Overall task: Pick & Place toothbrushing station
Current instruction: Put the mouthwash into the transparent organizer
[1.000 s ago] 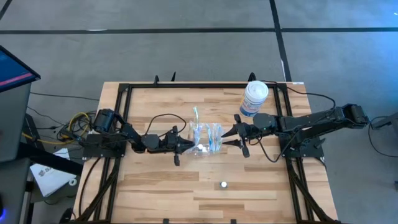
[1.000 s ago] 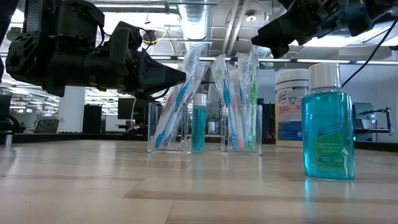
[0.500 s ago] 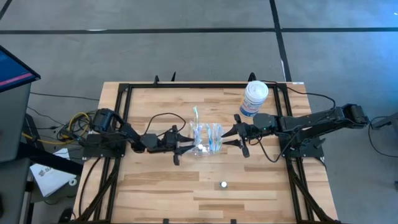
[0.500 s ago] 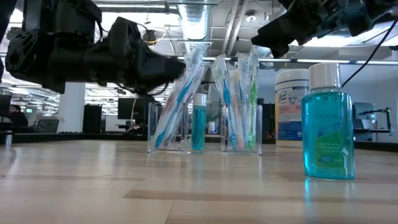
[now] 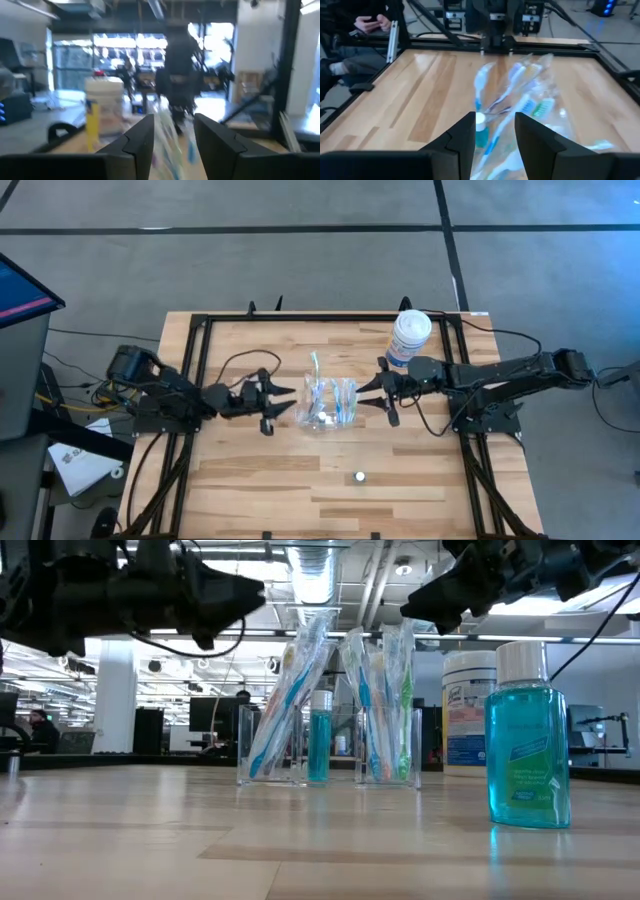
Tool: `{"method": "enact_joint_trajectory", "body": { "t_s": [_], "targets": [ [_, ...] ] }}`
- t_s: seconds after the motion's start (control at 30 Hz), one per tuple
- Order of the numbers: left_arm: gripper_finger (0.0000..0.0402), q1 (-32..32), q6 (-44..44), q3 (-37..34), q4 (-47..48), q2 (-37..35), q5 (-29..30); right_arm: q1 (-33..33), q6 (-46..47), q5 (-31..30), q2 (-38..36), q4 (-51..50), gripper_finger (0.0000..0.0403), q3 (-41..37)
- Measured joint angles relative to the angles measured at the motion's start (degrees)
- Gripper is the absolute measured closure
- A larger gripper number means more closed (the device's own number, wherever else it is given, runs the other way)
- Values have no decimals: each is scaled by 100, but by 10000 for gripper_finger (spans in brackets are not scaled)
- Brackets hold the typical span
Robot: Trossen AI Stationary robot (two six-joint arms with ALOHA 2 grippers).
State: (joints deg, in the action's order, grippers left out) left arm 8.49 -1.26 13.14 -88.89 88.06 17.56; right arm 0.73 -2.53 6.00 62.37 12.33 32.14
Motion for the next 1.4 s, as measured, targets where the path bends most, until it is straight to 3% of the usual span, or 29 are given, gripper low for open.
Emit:
{"method": "enact_joint_trajectory", "body": {
  "t_s": [0.47,0.7,1.0,1.2,1.4],
  "targets": [
    [289,-843,145,-689,533,-1581,4,464,-53,-7,-1208,-928,283,-2],
    [291,-939,171,-1248,546,-1961,14,462,-19,-7,-1833,-1377,284,-278],
    [297,-939,285,-1283,928,-2176,118,471,46,-49,-2695,-1175,285,-1034],
    [298,-937,281,-1283,985,-2435,119,471,106,-343,-3803,-1436,285,-1334],
    [298,-933,386,-1283,1964,-3150,114,468,205,-464,-4946,-2330,285,-1462]
  ]
}}
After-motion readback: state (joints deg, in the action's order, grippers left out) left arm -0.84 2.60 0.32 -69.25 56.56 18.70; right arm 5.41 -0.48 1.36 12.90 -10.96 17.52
